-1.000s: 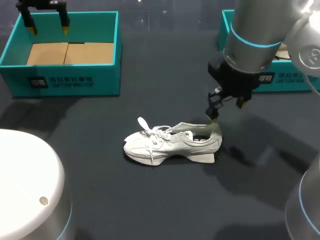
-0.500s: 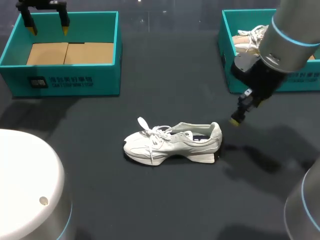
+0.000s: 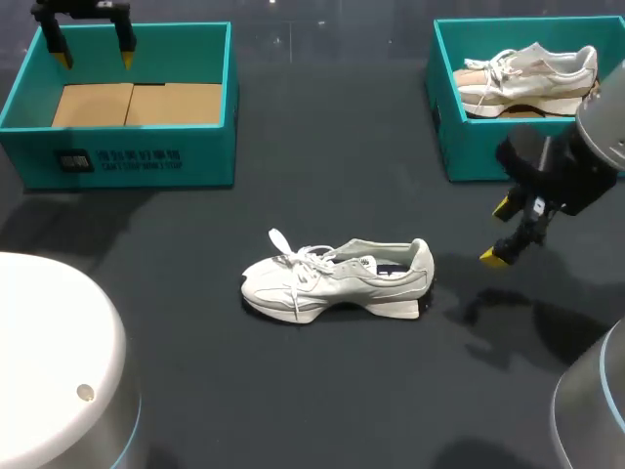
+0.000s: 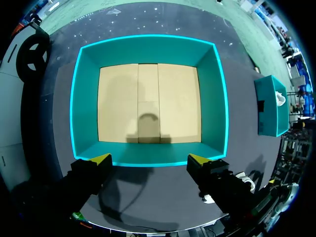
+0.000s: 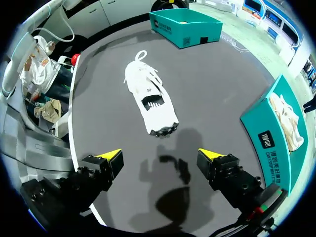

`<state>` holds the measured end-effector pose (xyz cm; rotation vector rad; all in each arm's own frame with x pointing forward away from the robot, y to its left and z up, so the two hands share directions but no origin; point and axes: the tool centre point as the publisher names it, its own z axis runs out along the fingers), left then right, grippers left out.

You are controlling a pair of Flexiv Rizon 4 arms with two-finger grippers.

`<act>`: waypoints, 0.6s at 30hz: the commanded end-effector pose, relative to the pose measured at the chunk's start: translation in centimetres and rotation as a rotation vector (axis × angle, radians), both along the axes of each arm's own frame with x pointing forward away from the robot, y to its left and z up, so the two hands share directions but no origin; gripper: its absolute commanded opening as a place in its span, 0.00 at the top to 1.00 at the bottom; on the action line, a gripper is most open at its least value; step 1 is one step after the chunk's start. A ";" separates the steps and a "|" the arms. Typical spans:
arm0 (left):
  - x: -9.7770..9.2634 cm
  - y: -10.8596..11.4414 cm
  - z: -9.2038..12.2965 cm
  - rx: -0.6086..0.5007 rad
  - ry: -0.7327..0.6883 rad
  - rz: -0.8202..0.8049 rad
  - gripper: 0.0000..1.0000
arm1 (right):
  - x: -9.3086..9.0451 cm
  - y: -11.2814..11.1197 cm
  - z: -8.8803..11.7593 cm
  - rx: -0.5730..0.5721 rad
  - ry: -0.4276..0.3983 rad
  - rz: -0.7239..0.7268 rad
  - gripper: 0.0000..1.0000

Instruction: Take the shoe out of the shoebox, open the shoe tongue, remove and reinsert the insole, then place the shoe into the shoebox

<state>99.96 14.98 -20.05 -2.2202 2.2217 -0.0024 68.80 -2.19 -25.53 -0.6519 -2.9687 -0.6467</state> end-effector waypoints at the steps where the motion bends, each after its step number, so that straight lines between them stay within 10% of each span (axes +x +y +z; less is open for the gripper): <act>1: 0.0 0.0 0.0 0.000 0.001 0.000 0.00 | -0.2 -1.7 -2.6 0.532 -0.154 0.067 0.00; 11: 0.0 0.0 0.0 0.000 0.001 0.000 0.00 | -0.3 -2.4 -5.4 0.836 -0.270 0.265 0.00; 18: 0.0 0.0 0.0 0.000 0.001 0.000 0.00 | -0.3 -2.4 -5.4 0.836 -0.270 0.265 0.00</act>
